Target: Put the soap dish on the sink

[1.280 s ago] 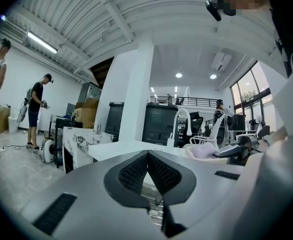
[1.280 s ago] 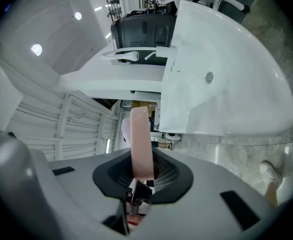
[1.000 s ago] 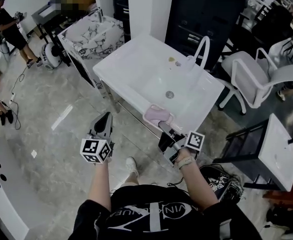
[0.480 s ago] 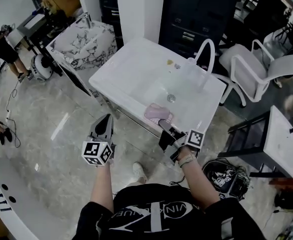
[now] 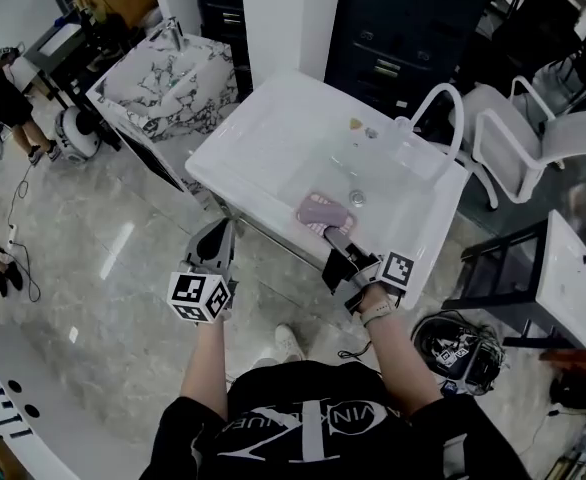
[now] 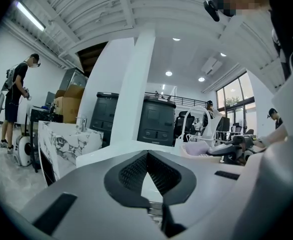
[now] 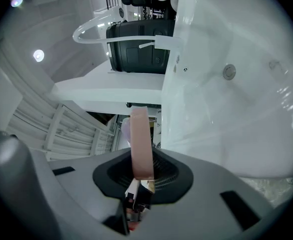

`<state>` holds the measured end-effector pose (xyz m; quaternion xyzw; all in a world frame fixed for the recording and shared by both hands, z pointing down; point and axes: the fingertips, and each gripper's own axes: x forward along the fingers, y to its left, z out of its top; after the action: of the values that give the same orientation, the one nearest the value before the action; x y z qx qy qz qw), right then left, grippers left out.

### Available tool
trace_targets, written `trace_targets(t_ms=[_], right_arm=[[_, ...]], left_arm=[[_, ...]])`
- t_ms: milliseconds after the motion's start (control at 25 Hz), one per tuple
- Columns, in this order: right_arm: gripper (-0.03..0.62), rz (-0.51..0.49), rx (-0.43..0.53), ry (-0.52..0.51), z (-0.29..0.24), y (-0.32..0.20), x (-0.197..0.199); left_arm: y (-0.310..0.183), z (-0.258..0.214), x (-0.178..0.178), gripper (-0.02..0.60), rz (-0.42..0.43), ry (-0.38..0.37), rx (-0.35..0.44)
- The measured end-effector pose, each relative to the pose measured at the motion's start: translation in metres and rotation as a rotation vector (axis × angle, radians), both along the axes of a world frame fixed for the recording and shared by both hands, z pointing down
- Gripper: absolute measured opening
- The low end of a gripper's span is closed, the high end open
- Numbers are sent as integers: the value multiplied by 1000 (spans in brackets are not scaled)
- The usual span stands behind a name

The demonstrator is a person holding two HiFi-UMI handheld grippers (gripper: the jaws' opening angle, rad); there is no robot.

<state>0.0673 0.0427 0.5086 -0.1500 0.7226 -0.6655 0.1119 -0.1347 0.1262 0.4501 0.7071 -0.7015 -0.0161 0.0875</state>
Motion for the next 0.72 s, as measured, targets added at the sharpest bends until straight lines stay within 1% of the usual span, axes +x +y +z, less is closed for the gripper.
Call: trace_targets(t_ms=[200,360,520,720], right_arm=[[71,22,0,-5,0,-15,-18],[71,28,0,-14,-1,-27,-31],[71,39,1,-7,4,-43,-42],[71,53,-4,-5,8,-64,-54]], left_arm=[[-13,6,-11,12,43,2,-7],[-26,6,-21,12,58,6,-1],[-44,5,-26,12,92,11,-1],[-77,-5,-33,12,136,6,20]])
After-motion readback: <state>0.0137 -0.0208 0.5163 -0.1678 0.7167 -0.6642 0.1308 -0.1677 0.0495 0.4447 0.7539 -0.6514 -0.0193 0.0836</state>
